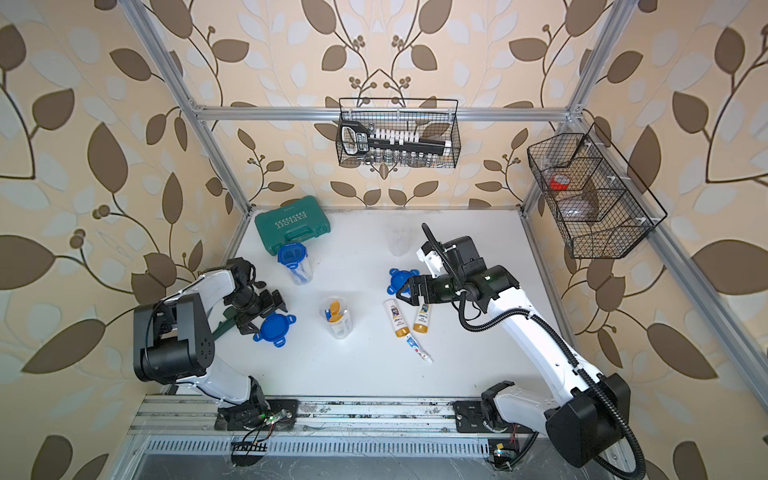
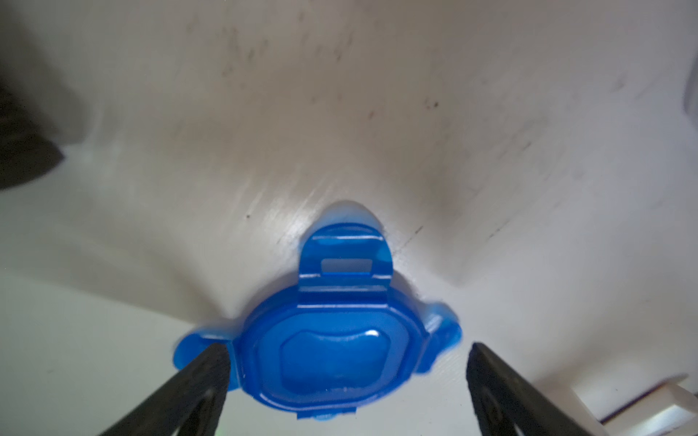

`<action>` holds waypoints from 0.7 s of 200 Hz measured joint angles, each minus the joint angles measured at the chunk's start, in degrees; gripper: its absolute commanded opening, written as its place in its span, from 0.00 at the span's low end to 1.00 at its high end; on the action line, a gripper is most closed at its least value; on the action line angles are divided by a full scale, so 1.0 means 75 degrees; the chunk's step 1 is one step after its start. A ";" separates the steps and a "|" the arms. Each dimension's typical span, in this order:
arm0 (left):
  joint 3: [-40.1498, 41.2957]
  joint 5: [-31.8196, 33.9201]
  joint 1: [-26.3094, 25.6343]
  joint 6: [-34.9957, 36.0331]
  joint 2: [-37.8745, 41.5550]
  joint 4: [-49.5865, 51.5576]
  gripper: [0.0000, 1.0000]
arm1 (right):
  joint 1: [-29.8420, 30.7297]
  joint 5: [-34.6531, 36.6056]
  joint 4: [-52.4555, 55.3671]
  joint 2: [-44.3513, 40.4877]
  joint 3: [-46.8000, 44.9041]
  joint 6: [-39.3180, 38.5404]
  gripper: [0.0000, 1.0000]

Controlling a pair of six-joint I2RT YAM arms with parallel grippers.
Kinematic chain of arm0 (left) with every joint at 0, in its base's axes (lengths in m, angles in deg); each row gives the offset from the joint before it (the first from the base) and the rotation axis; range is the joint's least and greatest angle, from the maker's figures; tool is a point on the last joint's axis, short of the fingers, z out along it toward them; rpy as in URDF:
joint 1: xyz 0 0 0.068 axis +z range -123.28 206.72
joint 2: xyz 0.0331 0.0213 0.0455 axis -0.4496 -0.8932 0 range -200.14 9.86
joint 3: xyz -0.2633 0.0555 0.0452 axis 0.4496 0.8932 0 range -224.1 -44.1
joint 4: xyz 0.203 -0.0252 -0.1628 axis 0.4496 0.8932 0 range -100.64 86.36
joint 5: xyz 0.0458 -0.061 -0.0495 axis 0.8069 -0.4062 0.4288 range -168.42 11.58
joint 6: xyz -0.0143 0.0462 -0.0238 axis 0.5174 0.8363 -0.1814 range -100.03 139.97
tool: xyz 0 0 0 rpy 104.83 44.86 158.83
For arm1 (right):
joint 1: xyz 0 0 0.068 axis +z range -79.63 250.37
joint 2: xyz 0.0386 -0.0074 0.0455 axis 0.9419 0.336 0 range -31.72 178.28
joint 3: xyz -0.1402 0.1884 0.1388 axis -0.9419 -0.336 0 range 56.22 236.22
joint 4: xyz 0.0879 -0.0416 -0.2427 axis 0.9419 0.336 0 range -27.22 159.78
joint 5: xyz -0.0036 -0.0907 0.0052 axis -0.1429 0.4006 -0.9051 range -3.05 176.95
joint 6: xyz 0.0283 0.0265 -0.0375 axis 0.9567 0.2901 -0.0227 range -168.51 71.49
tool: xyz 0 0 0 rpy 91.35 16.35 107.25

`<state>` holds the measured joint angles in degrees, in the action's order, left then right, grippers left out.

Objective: Pack away toiletry kits
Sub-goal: Adjust the lid at the center of the board.

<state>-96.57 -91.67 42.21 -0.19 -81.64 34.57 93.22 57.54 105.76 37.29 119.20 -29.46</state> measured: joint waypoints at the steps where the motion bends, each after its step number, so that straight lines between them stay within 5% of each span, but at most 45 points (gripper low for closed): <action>1: 0.0006 -0.0006 0.0000 -0.0009 0.0000 -0.0003 0.99 | 0.0000 0.0003 0.0003 0.0000 0.0000 0.0000 1.00; 54: 0.0653 -0.0385 0.0012 -0.0784 0.0647 -0.0586 0.99 | -0.0023 0.0003 0.0047 -0.0111 -0.0003 -0.0003 1.00; 140: 0.1856 -0.0772 -0.1119 -0.2576 0.2553 -0.0385 0.99 | -0.0058 -0.0061 -0.0111 -0.0108 -0.0166 0.0026 1.00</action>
<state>-82.65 -97.47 33.81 -19.51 -62.49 31.69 92.78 57.08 104.93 36.48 117.96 -29.27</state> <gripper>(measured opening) 0.990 0.999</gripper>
